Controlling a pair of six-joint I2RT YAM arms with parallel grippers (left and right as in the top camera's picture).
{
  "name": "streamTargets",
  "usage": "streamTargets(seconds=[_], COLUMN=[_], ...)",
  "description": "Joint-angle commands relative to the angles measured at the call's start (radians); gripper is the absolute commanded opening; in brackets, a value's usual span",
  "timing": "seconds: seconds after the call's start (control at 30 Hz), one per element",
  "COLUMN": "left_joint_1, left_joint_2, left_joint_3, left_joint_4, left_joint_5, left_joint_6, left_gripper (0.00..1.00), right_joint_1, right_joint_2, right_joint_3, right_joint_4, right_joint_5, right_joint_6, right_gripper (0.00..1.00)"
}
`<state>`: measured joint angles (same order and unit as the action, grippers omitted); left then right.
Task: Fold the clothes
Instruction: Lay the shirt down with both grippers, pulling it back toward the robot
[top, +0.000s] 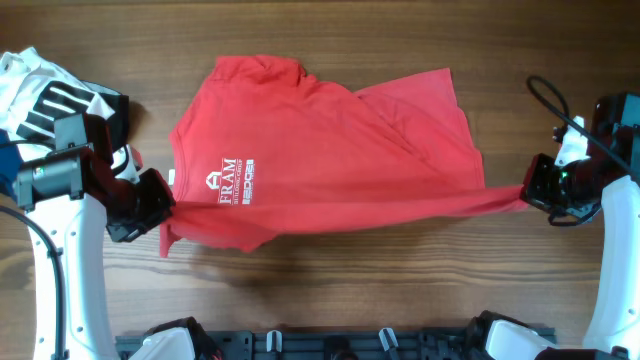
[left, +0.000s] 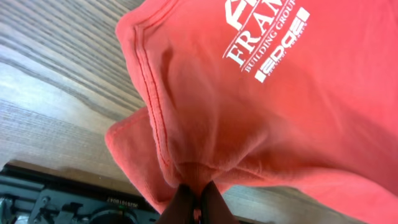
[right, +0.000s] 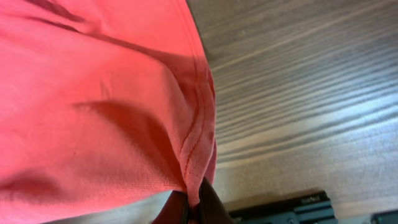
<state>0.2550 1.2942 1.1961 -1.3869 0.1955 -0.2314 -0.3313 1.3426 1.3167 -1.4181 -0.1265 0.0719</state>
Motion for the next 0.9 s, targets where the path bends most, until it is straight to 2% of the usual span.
streamTargets(seconds=[0.0, 0.17, 0.33, 0.6, 0.87], left_joint_1=[-0.004, -0.005, -0.005, -0.005, -0.005], left_joint_2=[0.006, 0.045, 0.124, 0.269, 0.343], left_joint_3=[-0.055, -0.065, -0.065, -0.065, -0.065], left_joint_4=[0.104, 0.24, 0.309, 0.448, 0.482], left_joint_5=[0.016, 0.016, 0.016, 0.018, 0.017], left_joint_6=[-0.027, -0.047, -0.069, -0.074, -0.092], left_gripper=[0.04, 0.04, 0.04, 0.04, 0.04], right_joint_1=[-0.006, -0.006, -0.005, 0.043, 0.138], right_joint_2=[0.048, 0.179, 0.301, 0.369, 0.371], right_joint_3=[-0.003, -0.003, -0.003, -0.003, -0.003], right_joint_4=[0.023, 0.034, 0.056, 0.135, 0.341], right_joint_5=[-0.025, -0.033, -0.033, -0.041, -0.048], right_joint_6=[-0.027, -0.027, -0.032, -0.032, -0.046], right_gripper=[0.04, 0.04, 0.04, 0.04, 0.04])
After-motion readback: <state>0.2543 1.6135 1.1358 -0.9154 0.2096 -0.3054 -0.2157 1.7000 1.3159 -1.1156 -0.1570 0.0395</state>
